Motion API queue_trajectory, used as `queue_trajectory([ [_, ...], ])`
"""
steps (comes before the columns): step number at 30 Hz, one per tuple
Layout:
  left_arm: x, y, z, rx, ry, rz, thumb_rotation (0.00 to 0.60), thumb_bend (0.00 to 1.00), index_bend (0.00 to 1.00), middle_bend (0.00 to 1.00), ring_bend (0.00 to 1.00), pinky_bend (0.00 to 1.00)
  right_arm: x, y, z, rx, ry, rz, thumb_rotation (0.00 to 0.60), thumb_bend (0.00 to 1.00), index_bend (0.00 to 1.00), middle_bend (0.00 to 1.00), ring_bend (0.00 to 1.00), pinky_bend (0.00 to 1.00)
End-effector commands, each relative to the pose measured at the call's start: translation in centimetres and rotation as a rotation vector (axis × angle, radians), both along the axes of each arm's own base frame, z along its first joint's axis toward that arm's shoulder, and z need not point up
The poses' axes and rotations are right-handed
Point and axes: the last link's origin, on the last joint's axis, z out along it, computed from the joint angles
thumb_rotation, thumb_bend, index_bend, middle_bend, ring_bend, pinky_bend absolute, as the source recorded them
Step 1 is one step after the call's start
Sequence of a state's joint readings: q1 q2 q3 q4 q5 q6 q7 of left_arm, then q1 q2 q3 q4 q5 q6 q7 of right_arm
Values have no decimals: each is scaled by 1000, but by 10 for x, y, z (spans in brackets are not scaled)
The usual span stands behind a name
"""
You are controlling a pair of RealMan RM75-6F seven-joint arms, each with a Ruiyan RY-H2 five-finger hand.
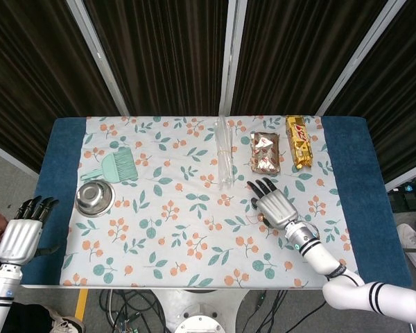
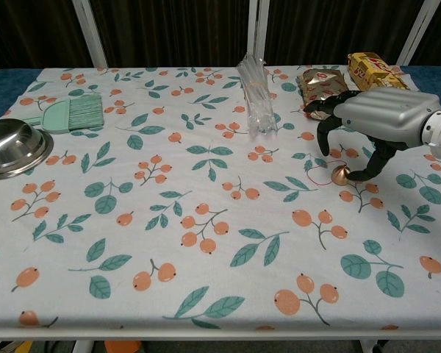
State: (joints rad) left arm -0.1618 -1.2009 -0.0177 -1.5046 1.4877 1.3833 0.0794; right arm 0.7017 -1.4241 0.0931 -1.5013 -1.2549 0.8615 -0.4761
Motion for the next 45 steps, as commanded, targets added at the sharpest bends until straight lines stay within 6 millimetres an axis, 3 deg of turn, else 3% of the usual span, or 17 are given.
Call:
queue_trajectory([
  [1,-1,0,0,-2,0,2,600,0,114,98,37,102,0,0,1,1,-1,-1,600,160,444,18,0,0],
  [11,-2,0,-2,-11,-3,6,600,0,114,98,37,101,-1,-1,2,1,7,-6,600,222,477,28,0,0],
  [45,-5,-1,-3,-24,0,25,600,0,114,98,37,102,-2,-1,-3,17,26,-9,600,293,570,74,0,0],
])
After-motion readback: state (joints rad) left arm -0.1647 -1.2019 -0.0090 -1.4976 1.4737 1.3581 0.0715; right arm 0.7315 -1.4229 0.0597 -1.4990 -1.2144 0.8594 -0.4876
